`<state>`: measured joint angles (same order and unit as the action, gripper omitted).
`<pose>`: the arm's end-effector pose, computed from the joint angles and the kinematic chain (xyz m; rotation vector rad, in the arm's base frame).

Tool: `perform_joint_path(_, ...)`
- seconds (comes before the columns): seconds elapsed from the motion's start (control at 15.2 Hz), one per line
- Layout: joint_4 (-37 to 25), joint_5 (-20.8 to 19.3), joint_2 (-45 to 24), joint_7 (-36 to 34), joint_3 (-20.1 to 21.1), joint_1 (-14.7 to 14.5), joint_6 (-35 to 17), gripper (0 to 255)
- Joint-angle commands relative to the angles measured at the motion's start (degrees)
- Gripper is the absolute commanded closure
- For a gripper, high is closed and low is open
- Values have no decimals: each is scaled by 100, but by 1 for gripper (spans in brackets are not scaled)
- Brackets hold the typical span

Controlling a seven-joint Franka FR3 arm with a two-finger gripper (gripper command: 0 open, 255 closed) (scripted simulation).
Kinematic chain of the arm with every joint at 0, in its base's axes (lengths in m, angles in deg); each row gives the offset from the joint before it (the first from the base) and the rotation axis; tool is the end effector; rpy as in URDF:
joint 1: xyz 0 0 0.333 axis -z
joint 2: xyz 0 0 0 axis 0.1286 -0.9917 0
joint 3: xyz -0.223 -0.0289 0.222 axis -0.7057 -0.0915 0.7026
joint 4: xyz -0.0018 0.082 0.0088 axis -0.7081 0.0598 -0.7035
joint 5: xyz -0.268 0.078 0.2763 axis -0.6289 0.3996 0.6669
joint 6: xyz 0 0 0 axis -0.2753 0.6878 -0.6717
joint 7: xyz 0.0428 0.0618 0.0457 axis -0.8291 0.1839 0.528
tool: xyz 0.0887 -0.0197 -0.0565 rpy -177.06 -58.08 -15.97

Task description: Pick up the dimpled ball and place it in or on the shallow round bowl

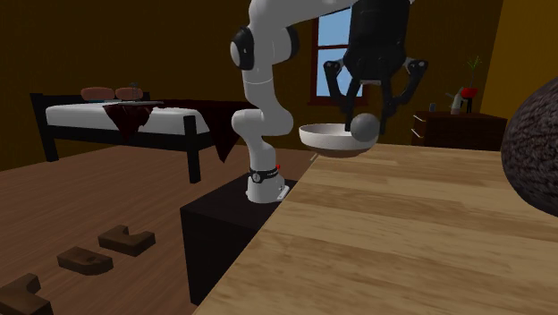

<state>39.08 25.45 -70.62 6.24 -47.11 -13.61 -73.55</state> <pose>0.4808 0.4732 0.5729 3.1129 0.1262 0.1683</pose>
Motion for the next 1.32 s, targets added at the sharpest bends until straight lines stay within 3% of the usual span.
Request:
perform_joint_path(0.0, -269, -33, -69, 24, -7, -68, 202, 255)
perform_joint_path(0.46, -1365, -212, -401, 107, -57, -406, 954, 255)
perform_joint_path(0.66, 190, 304, 651, 9, 147, 162, 398, 255)
perform_joint_path(0.86, 1304, 816, 1556, 53, 240, 518, 46, 255)
perform_joint_path(1.25, 2955, 1815, 3222, 333, 155, 761, -285, 255)
